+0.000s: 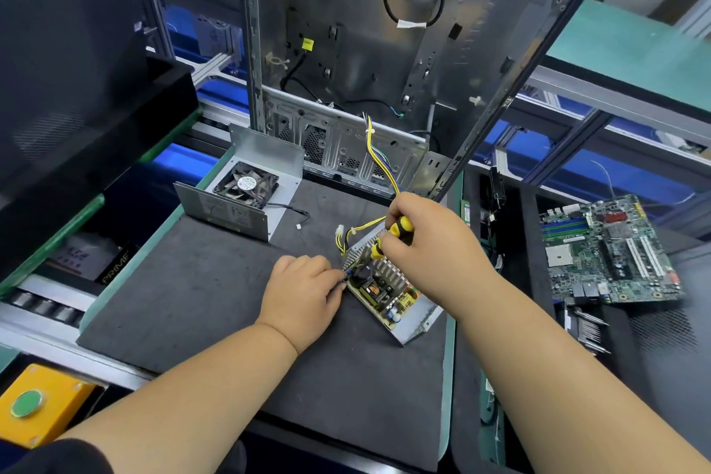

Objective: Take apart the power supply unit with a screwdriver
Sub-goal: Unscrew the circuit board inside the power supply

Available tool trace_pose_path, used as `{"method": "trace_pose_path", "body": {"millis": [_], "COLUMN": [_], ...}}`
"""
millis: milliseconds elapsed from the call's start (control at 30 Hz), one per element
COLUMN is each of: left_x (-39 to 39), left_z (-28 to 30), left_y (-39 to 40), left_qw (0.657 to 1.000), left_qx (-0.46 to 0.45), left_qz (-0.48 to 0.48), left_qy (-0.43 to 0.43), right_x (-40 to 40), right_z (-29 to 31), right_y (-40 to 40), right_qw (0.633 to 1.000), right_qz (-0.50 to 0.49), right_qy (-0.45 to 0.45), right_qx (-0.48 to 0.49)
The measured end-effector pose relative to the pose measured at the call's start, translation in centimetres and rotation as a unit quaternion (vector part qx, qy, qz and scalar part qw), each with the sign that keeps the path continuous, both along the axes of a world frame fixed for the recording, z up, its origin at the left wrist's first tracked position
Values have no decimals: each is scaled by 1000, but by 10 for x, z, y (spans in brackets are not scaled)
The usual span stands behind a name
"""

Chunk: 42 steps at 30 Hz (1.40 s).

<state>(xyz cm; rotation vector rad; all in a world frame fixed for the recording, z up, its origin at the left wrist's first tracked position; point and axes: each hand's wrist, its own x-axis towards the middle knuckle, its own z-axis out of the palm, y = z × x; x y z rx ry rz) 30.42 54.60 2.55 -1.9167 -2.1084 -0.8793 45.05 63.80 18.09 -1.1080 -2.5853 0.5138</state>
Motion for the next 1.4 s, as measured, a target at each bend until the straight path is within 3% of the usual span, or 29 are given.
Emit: {"method": "trace_pose_path", "body": {"millis": [167,333,567,833,1133,1400], "left_x": [3,3,5,4,10,12], "left_z": [1,5,4,-4,-2,9], "left_y": [3,9,12,6,3,11], "left_qw": [993,986,984,985,992,983], "left_qx": [-5,-23,-40,16,-54,-66], "left_qz": [20,19,18,0,30,44], "left_qy": [119,165,174,175,106,167], "right_x": [4,10,22,50,75,77], "right_z": [0,0,2,3,-7,-6], "right_y": [-2,-4,-3,5,8,7], "right_qw": [1000,1000,999,987,975,977], "right_qz": [-3,-11,-30,-96,-133,-124], "right_qy": [-3,7,36,130,172,167], "right_qx": [-6,-7,-4,-17,-52,-54]}}
